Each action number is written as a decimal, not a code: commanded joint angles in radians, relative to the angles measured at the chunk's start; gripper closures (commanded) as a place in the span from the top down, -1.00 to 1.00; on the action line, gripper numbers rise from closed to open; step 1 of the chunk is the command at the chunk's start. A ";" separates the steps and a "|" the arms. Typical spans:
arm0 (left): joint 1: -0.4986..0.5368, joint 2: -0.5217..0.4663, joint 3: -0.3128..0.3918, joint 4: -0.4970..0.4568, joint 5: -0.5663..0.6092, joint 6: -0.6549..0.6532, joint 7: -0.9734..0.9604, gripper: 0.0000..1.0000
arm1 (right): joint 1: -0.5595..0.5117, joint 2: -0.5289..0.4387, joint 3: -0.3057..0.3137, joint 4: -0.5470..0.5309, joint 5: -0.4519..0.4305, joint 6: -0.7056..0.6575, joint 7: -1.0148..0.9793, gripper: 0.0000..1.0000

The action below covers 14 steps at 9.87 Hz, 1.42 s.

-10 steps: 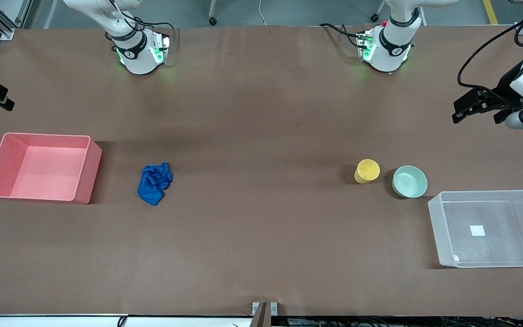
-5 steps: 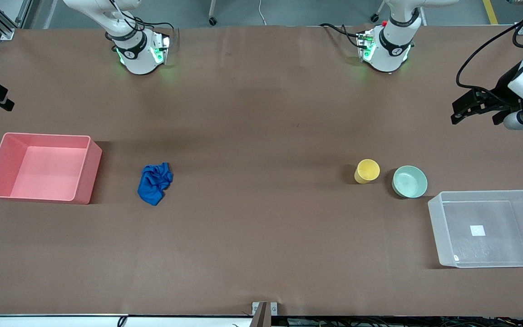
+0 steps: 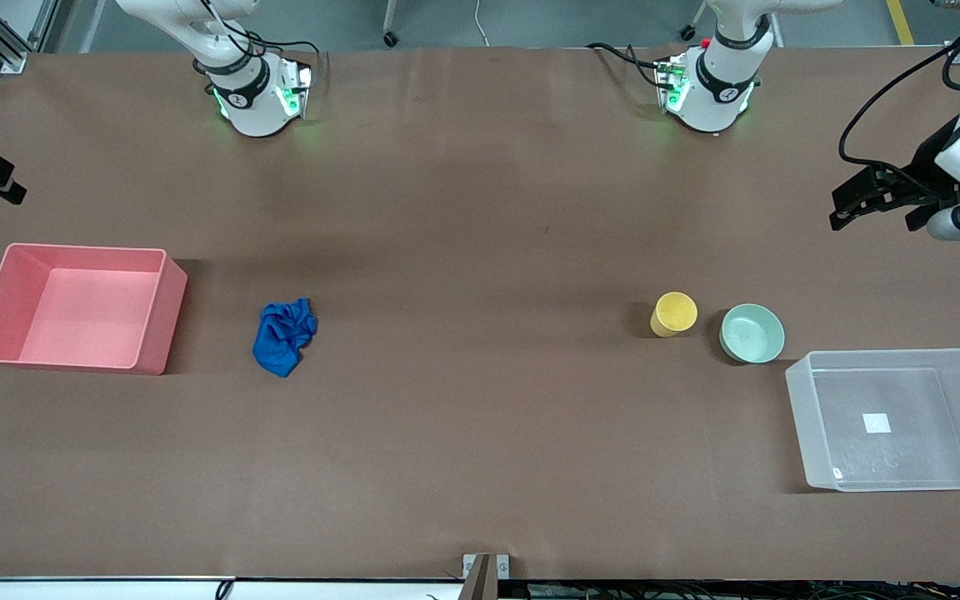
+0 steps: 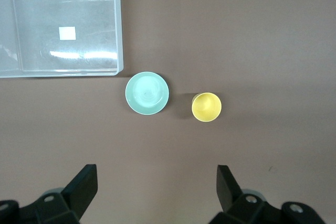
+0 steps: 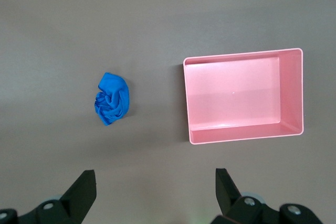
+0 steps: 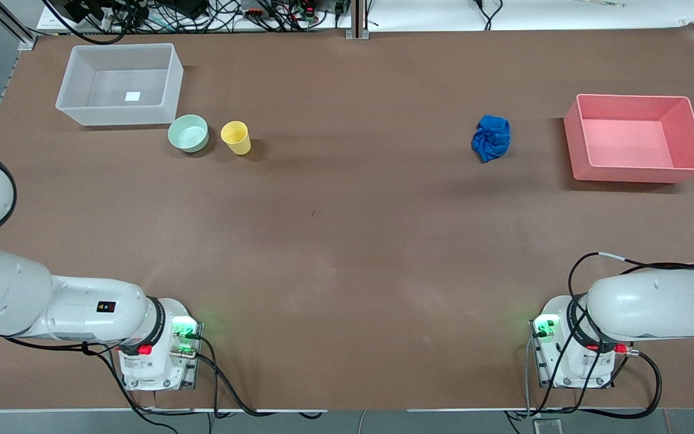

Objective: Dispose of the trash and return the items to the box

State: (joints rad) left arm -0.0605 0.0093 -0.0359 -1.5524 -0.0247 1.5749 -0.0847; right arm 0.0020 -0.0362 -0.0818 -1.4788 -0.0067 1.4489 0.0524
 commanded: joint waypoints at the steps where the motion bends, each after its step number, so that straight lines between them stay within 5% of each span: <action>1: 0.017 0.020 0.008 -0.038 -0.008 0.028 0.017 1.00 | 0.024 0.007 0.001 -0.062 0.001 0.043 0.021 1.00; 3: 0.062 0.021 0.007 -0.084 -0.012 0.043 0.057 1.00 | 0.044 0.024 0.072 -0.200 -0.001 0.198 0.105 1.00; 7: 0.162 0.009 0.005 -0.372 -0.014 0.300 0.135 0.96 | 0.052 0.223 0.224 -0.317 -0.036 0.429 0.236 1.00; 10: 0.195 0.030 0.005 -0.637 -0.014 0.665 0.146 0.96 | 0.067 0.284 0.224 -0.585 -0.072 0.829 0.236 1.00; 14: 0.217 0.171 0.004 -0.728 -0.041 0.934 0.135 0.96 | 0.066 0.442 0.220 -0.644 -0.108 1.077 0.236 1.00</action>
State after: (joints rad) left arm 0.1423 0.1231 -0.0282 -2.2500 -0.0340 2.4285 0.0413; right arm 0.0741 0.3830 0.1399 -2.0935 -0.0798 2.4503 0.2706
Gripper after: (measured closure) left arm 0.018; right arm 0.000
